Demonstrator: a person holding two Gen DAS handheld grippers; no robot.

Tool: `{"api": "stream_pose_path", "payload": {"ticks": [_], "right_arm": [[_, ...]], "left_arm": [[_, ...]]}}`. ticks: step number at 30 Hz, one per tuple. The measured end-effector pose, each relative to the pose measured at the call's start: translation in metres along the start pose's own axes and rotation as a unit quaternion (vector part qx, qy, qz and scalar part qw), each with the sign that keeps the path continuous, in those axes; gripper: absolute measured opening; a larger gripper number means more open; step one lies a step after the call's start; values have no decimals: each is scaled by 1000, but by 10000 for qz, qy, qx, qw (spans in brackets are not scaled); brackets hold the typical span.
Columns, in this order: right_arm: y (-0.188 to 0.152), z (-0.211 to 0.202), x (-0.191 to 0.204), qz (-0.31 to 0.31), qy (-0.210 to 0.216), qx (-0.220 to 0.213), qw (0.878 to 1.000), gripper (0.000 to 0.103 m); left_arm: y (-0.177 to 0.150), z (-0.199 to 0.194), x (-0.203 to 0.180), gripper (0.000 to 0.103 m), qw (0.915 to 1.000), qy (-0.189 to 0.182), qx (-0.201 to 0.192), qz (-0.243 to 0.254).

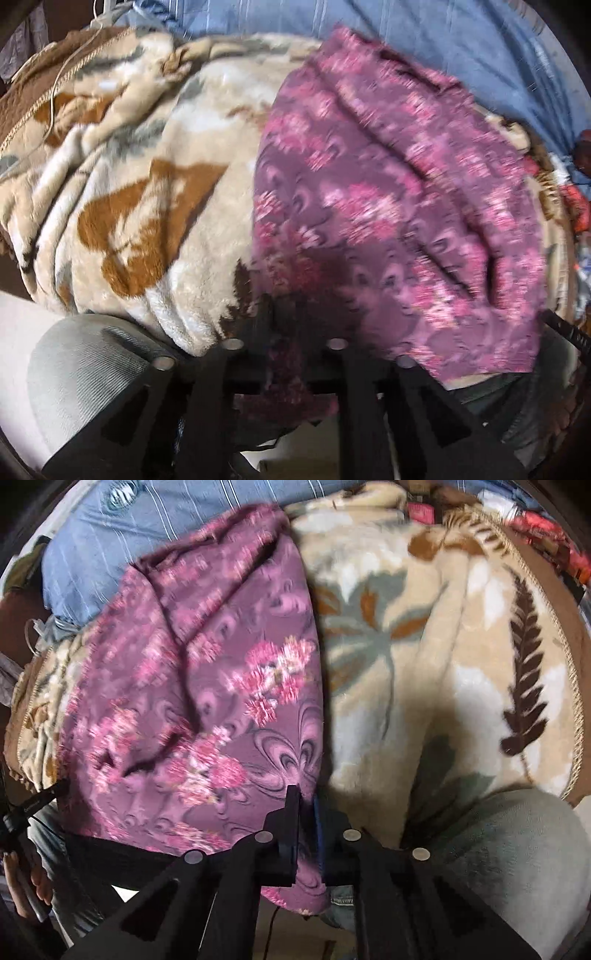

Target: Fold small clothes

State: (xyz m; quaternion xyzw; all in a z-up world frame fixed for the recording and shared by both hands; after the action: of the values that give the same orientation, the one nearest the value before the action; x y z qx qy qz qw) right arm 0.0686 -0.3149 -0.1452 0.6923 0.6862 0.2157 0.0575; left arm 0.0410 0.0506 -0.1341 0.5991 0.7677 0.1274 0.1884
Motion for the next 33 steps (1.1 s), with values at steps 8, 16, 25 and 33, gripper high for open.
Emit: {"api": "stream_pose_path", "payload": {"ticks": [8, 16, 25, 33], "right_arm": [[59, -67, 6, -93, 906, -1095, 9898, 70], [166, -44, 39, -424, 1174, -1283, 9839, 70], [297, 40, 58, -804, 1422, -762, 9836, 67], [392, 108, 48, -606, 1105, -570, 9904, 67]], "left_arm": [[68, -41, -23, 61, 9952, -874, -415, -114], [189, 4, -52, 63, 9928, -1031, -603, 111], [318, 105, -67, 63, 9952, -930, -160, 263], [381, 173, -68, 62, 9960, -820, 271, 228]]}}
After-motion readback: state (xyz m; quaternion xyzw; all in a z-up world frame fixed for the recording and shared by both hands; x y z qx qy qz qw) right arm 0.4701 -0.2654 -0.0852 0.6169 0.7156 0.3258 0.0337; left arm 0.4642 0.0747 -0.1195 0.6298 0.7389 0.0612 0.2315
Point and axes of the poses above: each gripper's, at about its wrist camera, not at the fingertips, and z roughly the way its jaws point, x to its left, y to its top, the point moved 5 cm from there along z, roughly the way its jaws point, and after that the axes turned 1 degree about z, right-handed, at the moved point
